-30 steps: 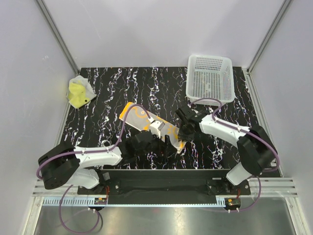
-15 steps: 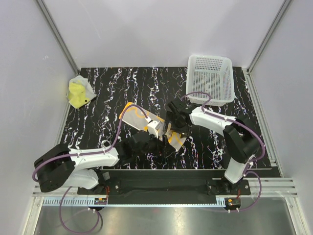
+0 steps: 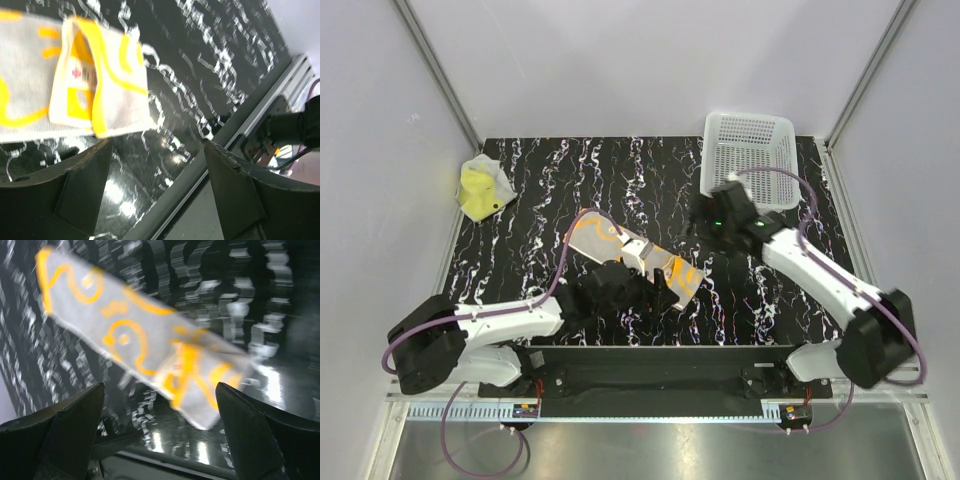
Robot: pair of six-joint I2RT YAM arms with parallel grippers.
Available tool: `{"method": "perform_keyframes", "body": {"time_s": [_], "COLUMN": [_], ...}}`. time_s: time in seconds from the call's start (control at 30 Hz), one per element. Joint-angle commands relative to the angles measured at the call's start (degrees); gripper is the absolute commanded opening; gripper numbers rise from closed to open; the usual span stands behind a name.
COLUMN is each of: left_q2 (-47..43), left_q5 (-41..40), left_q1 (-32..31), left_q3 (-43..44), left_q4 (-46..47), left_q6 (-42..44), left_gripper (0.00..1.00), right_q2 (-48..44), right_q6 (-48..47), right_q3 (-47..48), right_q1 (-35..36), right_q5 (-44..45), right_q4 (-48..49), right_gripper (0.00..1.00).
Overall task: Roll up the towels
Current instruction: Fold the towel, then roll the towel
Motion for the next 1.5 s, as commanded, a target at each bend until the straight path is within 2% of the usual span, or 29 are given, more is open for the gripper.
{"method": "perform_keyframes", "body": {"time_s": [0.0,0.07,0.17,0.23,0.33,0.5,0.6,0.77,0.9,1.0,1.1,1.13,1.23,1.27,1.33,1.37,1.47], "left_q2": [0.51,1.75,5.08,8.16,12.9,21.77,25.03,28.64,31.19,32.42,33.3,33.39,34.01,34.18,34.53,34.88,35.24], "left_q5": [-1.67,-0.88,1.23,2.8,4.74,5.72,5.19,3.87,4.04,5.45,6.33,6.5,7.38,7.65,8.35,8.79,10.28], "left_q1": [1.01,1.89,3.21,3.91,5.41,5.85,6.11,7.34,8.4,9.01,9.28,9.45,9.72,9.72,9.72,9.72,9.11], "left_q3": [4.94,6.61,9.16,10.91,15.04,22.95,24.89,25.16,22.79,20.51,19.89,19.89,19.89,19.89,19.8,19.89,19.54], "left_q4": [0.07,0.15,0.95,1.21,1.12,-2.13,-3.27,-6.7,-6.09,-3.54,-2.22,-1.96,-1.43,-1.34,-0.73,-0.46,0.33], "left_q6": [2.36,2.8,3.24,3.77,4.47,5.53,5.35,4.13,2.72,1.58,1.14,1.05,0.96,0.96,0.61,0.35,-0.8], "left_gripper": [0.8,0.79,0.71,0.65,0.63,0.63,0.64,0.64,0.64,0.64,0.64,0.64,0.64,0.64,0.64,0.63,0.62], "right_q2": [-8.89,-14.93,-20.84,-22.53,-23.24,-18.23,-15.51,-11.47,-7.95,-4.96,-2.32,-1.62,-1.35,-1.35,-1.7,-1.88,-4.24], "right_q6": [4.14,5.47,8.45,10.48,12.06,12.5,12.42,12.68,12.59,13.03,13.29,13.21,13.21,13.12,13.03,12.77,11.28], "right_q3": [-12.12,-20.3,-28.57,-33.75,-37.98,-39.66,-39.93,-39.4,-39.4,-40.1,-40.11,-40.11,-40.11,-40.02,-39.76,-39.49,-37.74], "right_q1": [-7.57,-8.02,-8.11,-8.11,-8.02,-8.11,-8.11,-8.11,-8.03,-8.02,-7.94,-7.85,-7.94,-7.85,-7.94,-7.94,-7.94], "right_q5": [-3.09,-3.2,-6.97,-9.09,-11.63,-14.53,-15.06,-15.86,-17.08,-18.31,-19.2,-19.28,-19.11,-19.11,-19.02,-18.76,-17.19], "right_q4": [2.77,6.01,10.31,12.88,17.97,24.74,27.74,31.68,35.47,38.89,41.1,41.45,41.98,41.98,41.54,40.58,35.14], "right_gripper": [1.0,0.99,0.93,0.9,0.87,0.85,0.86,0.84,0.78,0.69,0.55,0.46,0.38,0.29,0.2,0.13,0.1]}}
